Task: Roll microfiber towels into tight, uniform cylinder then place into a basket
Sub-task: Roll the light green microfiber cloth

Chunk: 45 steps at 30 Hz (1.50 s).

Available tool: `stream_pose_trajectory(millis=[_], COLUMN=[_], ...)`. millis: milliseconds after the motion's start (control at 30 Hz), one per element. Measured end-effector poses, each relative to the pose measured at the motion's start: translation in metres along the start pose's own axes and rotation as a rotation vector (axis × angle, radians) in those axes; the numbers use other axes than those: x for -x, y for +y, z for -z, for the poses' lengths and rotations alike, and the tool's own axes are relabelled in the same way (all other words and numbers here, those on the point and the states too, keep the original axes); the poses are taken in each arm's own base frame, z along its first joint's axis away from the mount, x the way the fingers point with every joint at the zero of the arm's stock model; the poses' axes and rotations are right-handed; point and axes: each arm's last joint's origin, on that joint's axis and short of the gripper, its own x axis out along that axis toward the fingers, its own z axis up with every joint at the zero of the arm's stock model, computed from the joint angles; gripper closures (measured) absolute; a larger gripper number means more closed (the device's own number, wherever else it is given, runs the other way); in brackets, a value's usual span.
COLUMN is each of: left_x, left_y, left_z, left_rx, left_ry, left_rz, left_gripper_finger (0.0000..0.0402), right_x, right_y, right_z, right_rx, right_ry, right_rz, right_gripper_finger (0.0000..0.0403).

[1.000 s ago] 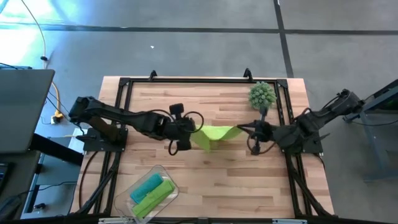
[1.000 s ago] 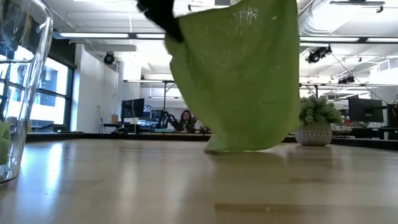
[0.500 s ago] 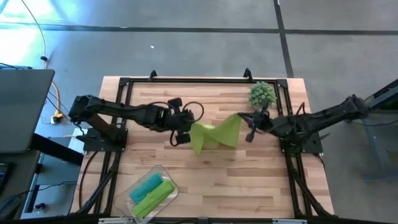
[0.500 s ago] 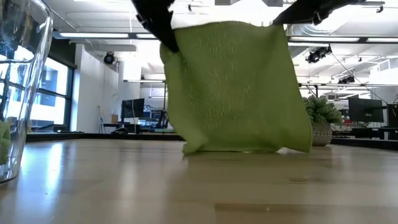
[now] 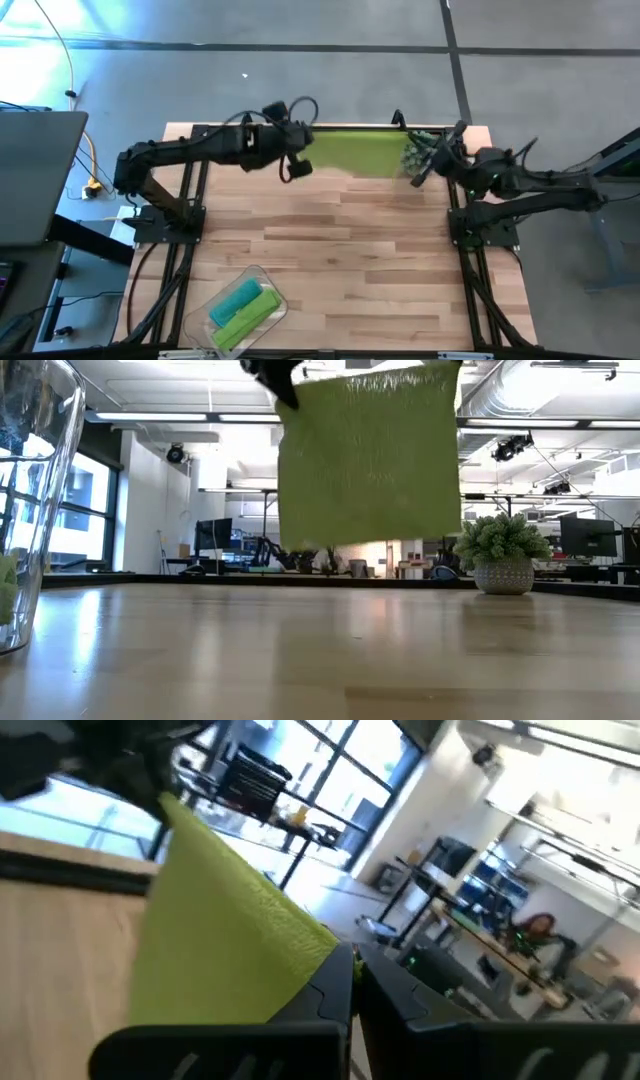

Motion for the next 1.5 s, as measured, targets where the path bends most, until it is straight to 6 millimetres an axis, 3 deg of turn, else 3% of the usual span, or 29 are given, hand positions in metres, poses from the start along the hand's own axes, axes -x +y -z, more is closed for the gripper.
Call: stream_pose_trajectory(millis=[133,233,433,633,767,867,1033,1167,1367,1500], left_x=[0.011,0.014,0.004,-0.001,0.0,0.005,0.016,0.021,0.015,0.007], left_y=[0.015,0.002,-0.08,-0.159,-0.198,-0.215,-0.223,-0.216,-0.213,-0.211], left_z=[-0.008,0.003,0.047,0.089,0.1,0.103,0.094,0.089,0.087,0.088], left_rx=[0.046,0.109,0.041,-0.175,-0.267,-0.288,-0.203,-0.154,-0.109,-0.145], left_ry=[-0.024,0.065,0.278,0.391,0.393,0.385,0.353,0.373,0.477,0.499], left_rz=[-0.005,0.097,0.255,0.354,0.381,0.4,0.439,0.478,0.701,0.723], left_gripper_finger=[0.0401,0.0401,0.0401,0.0402,0.0401,0.0401,0.0401,0.0401,0.0401,0.0401], right_x=[-0.004,-0.007,-0.007,0.011,0.021,0.024,0.028,0.025,0.021,0.018], right_y=[-0.007,0.009,0.07,0.117,0.136,0.146,0.16,0.172,0.186,0.191], right_z=[-0.01,0.004,0.059,0.11,0.122,0.124,0.125,0.124,0.131,0.132], right_rx=[0.018,-0.098,-0.227,-0.38,-0.441,-0.477,-0.485,-0.489,-0.493,-0.483], right_ry=[0.065,0.212,0.382,0.449,0.419,0.438,0.487,0.493,0.53,0.505], right_rz=[-0.108,-0.269,-0.495,-0.591,-0.648,-0.676,-0.704,-0.714,-0.698,-0.684], right_gripper_finger=[0.0403,0.0403,0.0403,0.0403,0.0403,0.0403,0.0403,0.0403,0.0403,0.0403])
